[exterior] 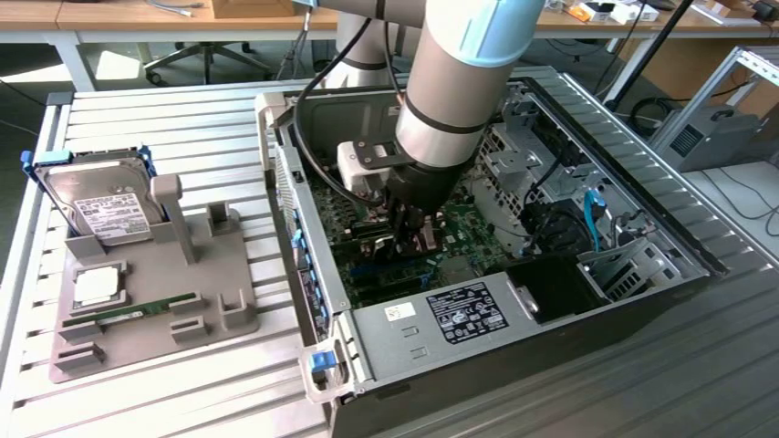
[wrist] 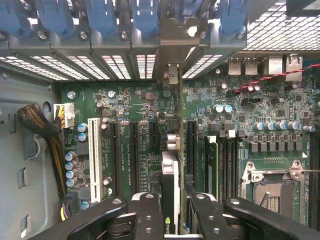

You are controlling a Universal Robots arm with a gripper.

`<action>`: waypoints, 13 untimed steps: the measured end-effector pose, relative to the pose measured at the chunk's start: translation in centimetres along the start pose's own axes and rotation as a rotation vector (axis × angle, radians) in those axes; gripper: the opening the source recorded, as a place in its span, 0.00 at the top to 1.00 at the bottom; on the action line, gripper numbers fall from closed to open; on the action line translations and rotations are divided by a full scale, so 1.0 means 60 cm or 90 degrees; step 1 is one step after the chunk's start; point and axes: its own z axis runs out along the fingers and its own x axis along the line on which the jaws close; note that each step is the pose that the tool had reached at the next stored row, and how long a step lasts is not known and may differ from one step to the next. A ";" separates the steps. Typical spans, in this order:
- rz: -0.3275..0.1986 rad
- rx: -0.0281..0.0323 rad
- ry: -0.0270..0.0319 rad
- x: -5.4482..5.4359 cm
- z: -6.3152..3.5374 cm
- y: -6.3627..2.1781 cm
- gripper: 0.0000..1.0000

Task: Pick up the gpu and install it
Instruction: 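Insert the gpu into the slot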

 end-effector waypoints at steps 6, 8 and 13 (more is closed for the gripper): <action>-0.002 -0.0001 0.0001 0.000 0.000 0.000 0.73; -0.002 -0.0002 0.0003 0.000 0.000 0.000 0.73; -0.002 -0.0001 0.0016 -0.001 0.000 0.000 0.73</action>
